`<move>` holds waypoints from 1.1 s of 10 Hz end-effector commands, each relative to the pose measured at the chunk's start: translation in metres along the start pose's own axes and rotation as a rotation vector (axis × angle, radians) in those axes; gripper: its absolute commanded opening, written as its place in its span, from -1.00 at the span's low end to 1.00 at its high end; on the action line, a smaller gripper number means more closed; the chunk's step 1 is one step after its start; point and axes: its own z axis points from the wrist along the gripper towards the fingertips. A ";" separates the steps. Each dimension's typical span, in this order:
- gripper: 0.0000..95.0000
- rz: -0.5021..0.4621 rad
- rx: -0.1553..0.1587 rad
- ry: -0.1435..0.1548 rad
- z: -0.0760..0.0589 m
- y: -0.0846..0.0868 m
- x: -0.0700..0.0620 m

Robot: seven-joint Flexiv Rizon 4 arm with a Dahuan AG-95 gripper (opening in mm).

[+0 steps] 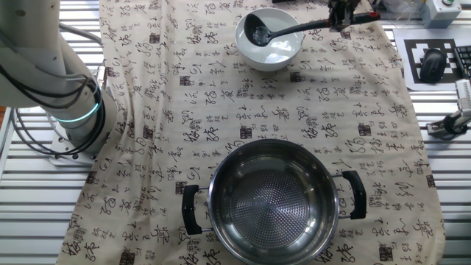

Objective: Scoop water with a large spoon from one bowl to another

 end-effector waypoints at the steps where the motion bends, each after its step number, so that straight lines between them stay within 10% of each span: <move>1: -1.00 -0.004 -0.018 -0.011 -0.005 0.005 -0.007; 11: -1.00 -0.069 -0.021 -0.024 -0.013 0.012 -0.015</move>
